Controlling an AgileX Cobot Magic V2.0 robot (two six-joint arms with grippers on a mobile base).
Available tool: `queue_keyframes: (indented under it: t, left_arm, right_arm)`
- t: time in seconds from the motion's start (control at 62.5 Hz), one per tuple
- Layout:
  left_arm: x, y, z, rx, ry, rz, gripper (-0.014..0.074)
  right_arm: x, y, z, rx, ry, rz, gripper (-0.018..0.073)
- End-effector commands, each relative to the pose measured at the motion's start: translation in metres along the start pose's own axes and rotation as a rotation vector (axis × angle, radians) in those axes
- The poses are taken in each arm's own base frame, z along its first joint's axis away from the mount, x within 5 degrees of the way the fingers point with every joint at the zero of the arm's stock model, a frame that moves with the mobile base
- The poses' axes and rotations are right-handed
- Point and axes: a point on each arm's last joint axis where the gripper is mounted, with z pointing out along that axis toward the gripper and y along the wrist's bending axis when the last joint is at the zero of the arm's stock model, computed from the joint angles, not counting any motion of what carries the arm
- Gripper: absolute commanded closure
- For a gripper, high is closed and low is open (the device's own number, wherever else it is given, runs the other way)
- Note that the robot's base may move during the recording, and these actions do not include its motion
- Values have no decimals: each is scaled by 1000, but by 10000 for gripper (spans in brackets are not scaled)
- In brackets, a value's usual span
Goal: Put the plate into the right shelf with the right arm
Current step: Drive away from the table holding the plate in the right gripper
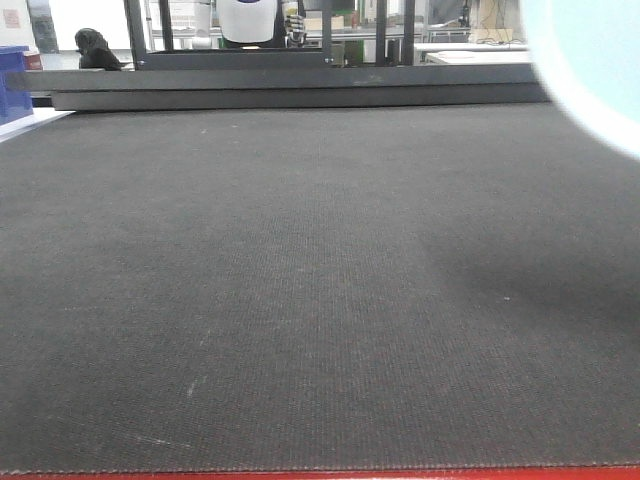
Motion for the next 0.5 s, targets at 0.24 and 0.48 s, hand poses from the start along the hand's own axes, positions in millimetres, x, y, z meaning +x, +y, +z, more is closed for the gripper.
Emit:
queue_keyframes:
  t: [0.24,0.48]
  left_arm:
    - [-5,1,-1,-12,-89,-15,725]
    - [-5,1,-1,-12,-89,-15,725]
  right_arm:
    - [-26,-1,-19,13,-229,0,505]
    - [-26,-1,-19,13,-231,0,505]
